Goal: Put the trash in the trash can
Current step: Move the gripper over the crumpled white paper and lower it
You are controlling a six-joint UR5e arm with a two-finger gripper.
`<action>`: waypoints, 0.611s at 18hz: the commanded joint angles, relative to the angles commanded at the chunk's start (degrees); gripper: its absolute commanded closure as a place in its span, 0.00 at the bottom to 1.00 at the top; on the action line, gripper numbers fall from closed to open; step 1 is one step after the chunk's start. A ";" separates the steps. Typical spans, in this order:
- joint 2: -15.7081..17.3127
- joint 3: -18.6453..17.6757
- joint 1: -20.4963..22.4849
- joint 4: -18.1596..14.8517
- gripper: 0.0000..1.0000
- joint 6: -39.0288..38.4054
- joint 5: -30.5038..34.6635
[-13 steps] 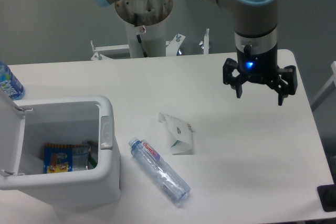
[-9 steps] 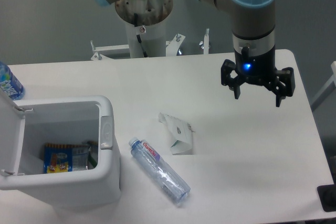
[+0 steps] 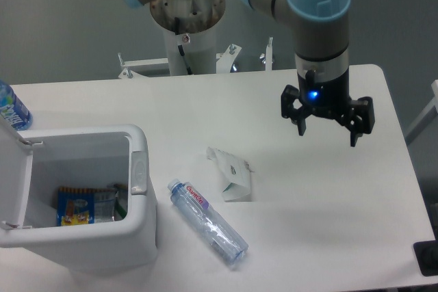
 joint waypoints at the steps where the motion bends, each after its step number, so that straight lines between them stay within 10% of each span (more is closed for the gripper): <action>1: -0.09 -0.36 -0.09 0.01 0.00 -1.41 -0.09; 11: -2.02 -10.37 -4.12 0.01 0.00 -6.41 -2.81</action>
